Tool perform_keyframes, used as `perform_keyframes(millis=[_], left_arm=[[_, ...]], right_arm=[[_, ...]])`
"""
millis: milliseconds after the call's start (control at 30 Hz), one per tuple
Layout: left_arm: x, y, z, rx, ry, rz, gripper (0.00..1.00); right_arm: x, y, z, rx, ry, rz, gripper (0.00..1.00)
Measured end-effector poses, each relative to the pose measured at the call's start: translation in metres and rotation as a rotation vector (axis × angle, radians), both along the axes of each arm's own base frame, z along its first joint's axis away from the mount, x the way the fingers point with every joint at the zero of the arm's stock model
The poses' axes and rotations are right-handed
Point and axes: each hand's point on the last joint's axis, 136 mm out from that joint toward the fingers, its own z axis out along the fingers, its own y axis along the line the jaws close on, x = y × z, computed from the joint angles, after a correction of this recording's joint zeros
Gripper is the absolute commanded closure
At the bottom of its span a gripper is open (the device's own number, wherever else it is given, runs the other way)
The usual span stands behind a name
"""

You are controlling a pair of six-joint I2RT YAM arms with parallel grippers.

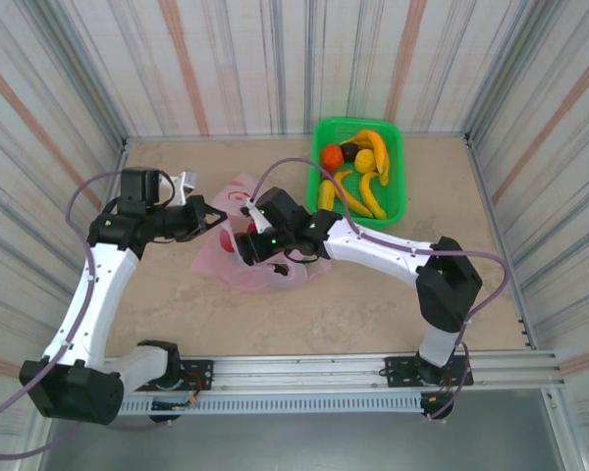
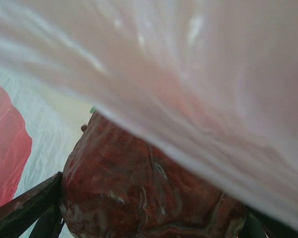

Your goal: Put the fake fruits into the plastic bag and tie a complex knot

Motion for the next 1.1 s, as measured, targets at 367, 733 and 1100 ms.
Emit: perform_keyframes(millis=[367, 733, 1100], left_arm=[[0.0, 0.0, 0.0, 0.0, 0.0, 0.0, 1.0], [0.0, 0.0, 0.0, 0.0, 0.0, 0.0, 1.0], [-0.001, 0.0, -0.008, 0.002, 0.02, 0.0, 1.0]], right_arm=[[0.0, -0.004, 0.001, -0.011, -0.001, -0.006, 0.0], [0.0, -0.017, 0.028, 0.009, -0.039, -0.03, 0.0], [-0.019, -0.038, 0.073, 0.048, -0.087, 0.007, 0.01]])
